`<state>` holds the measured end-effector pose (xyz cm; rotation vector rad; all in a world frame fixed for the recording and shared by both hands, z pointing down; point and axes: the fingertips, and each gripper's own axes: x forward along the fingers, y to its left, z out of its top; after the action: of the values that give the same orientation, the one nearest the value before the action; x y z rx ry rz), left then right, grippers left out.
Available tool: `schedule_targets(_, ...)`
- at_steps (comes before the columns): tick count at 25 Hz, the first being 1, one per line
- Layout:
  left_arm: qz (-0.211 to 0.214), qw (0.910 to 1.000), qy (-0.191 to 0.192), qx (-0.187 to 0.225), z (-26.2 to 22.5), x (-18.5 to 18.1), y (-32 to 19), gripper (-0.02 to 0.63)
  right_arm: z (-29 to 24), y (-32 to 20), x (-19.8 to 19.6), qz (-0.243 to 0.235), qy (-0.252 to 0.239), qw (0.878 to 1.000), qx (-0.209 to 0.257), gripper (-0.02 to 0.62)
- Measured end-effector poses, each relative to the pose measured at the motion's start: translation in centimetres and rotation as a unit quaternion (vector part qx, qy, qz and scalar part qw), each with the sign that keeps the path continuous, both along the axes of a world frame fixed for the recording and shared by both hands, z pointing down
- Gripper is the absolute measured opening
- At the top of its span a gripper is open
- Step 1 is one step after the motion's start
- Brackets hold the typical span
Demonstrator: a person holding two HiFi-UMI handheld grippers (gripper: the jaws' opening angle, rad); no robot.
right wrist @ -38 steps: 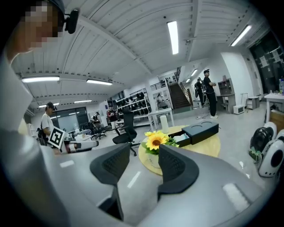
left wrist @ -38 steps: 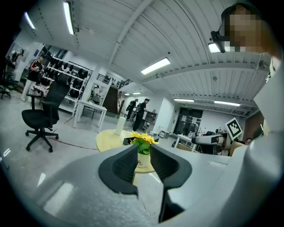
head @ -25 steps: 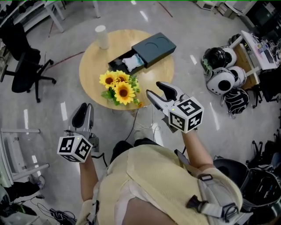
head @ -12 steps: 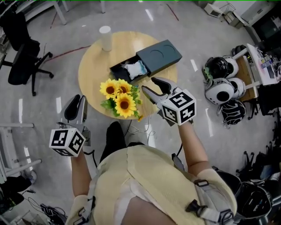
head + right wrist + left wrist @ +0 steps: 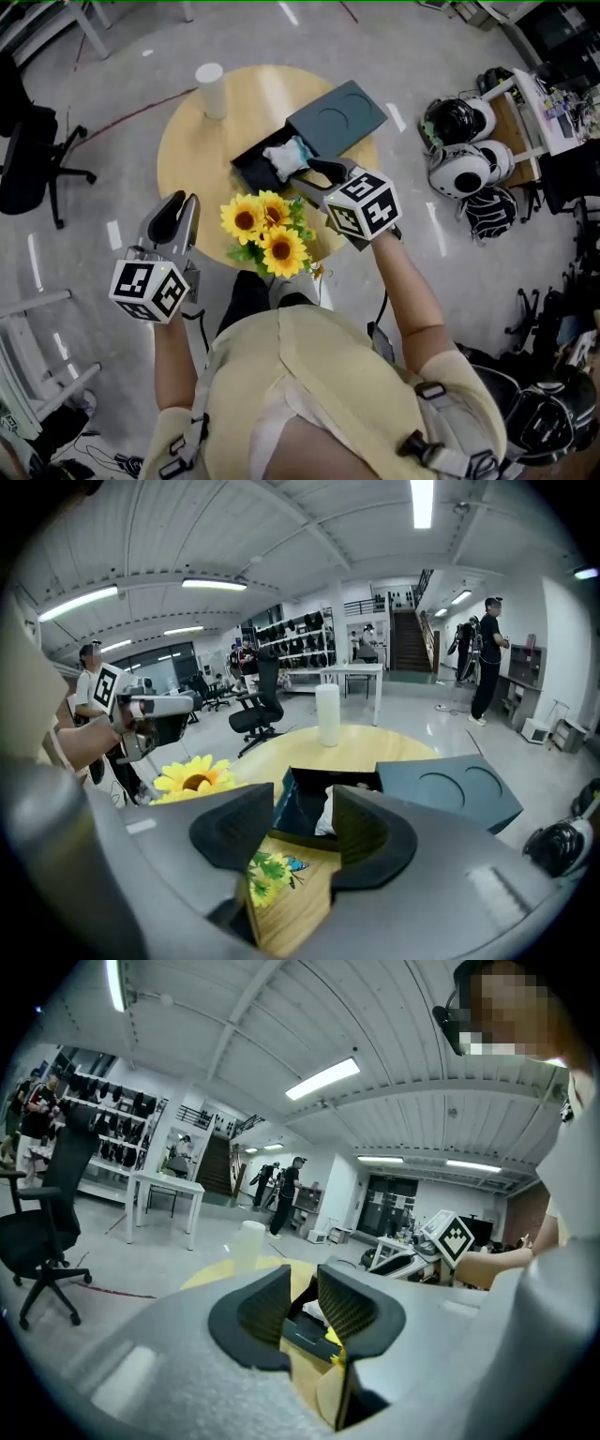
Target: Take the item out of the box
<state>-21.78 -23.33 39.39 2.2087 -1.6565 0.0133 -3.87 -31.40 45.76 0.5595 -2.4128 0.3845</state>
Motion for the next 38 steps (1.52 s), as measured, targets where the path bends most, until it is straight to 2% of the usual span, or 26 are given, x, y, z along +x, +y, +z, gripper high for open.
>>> schedule_targets(9, 0.059, 0.9976, 0.019, -0.03, 3.8, -1.9, -4.7, 0.084, 6.9, -2.4, -2.6, -0.03, 0.116, 0.992, -0.045, 0.192)
schedule_targets(18, 0.108, 0.9913, 0.038, -0.065, 6.8, -1.5, -7.0, 0.084, 11.6, -3.4, -3.4, -0.08, 0.219, 0.969, -0.078, 0.193)
schedule_targets(24, 0.137, 0.9873, 0.038, -0.07, 7.3, -0.5, -7.7, 0.084, 13.1, -3.2, -3.7, -0.108, 0.278, 0.951, -0.08, 0.192)
schedule_targets(27, 0.148, 0.9859, 0.038, -0.069, 7.3, 0.0, -8.1, 0.086, 13.9, -3.1, -4.0, -0.12, 0.293, 0.945, -0.087, 0.192)
schedule_targets(30, 0.153, 0.9849, 0.04, -0.07, 7.3, 0.0, -8.4, 0.086, 14.4, -3.4, -3.7, -0.113, 0.305, 0.94, -0.102, 0.184)
schedule_targets(34, 0.155, 0.9844, 0.042, -0.073, 7.6, 0.0, -8.5, 0.086, 14.7, -3.4, -4.3, -0.127, 0.303, 0.938, -0.107, 0.176)
schedule_targets(38, 0.157, 0.9835, 0.039, -0.081, 8.1, 0.1, -8.5, 0.084, 15.0, -3.4, -5.0, -0.133, 0.297, 0.941, -0.093, 0.162)
